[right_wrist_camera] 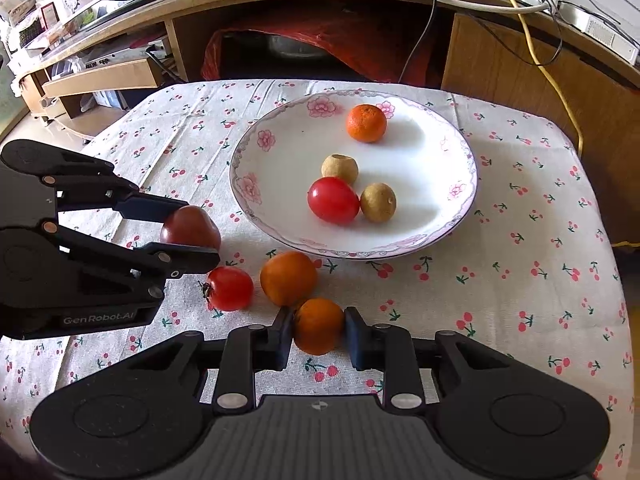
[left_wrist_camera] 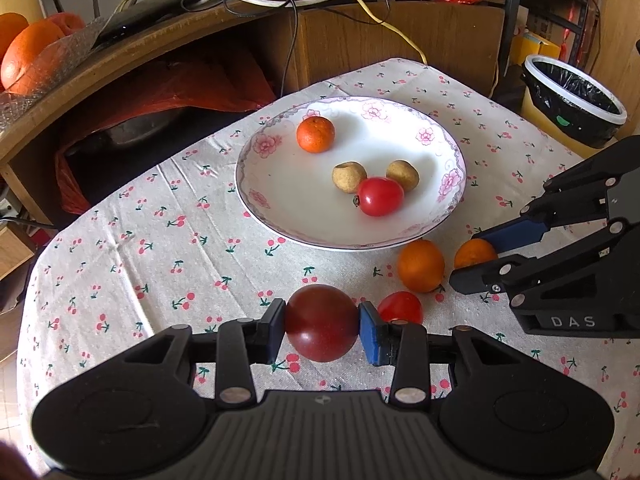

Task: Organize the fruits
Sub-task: 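Carry the dark red tomato and tangerine over the white bowl with both tools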

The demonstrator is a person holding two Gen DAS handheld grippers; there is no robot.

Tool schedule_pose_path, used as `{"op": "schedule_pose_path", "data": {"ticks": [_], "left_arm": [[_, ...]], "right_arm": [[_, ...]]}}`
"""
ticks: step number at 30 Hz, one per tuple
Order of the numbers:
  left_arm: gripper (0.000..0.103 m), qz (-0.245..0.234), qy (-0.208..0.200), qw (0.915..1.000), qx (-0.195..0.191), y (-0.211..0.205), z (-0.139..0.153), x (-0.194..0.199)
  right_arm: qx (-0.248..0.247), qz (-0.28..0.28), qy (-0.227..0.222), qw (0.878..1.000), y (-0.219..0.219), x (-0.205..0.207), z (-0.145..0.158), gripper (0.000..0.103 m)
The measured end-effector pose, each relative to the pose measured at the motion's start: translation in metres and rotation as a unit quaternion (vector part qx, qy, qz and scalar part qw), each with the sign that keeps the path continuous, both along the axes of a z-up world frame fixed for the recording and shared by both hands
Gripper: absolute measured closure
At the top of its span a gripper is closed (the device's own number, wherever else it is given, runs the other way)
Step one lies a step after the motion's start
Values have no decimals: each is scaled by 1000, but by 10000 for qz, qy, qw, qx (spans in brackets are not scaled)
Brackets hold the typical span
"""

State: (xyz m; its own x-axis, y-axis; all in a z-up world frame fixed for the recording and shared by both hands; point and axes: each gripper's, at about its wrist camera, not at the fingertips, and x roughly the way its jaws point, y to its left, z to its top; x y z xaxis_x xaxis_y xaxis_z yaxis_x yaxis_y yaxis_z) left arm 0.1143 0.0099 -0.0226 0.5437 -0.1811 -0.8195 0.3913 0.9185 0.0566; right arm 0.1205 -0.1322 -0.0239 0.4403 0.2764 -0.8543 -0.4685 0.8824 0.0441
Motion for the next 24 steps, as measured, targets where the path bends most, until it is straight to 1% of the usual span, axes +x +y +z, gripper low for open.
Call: {"op": "schedule_pose_path", "data": {"ticks": [12,18,24], "left_arm": [[57,84,-284,9996,-5,-1,20,5],[57,85,-341,9994,-35,-5,24,12],[57,77,-429,9990,-48,-9,30,20]], "right_arm": [[-14,-41,-277,9996,6,-1,18,81],[-60,-86,-505,9987,9,5,29,81],[-57,-202,-634,9978,8,13,34,81]]}}
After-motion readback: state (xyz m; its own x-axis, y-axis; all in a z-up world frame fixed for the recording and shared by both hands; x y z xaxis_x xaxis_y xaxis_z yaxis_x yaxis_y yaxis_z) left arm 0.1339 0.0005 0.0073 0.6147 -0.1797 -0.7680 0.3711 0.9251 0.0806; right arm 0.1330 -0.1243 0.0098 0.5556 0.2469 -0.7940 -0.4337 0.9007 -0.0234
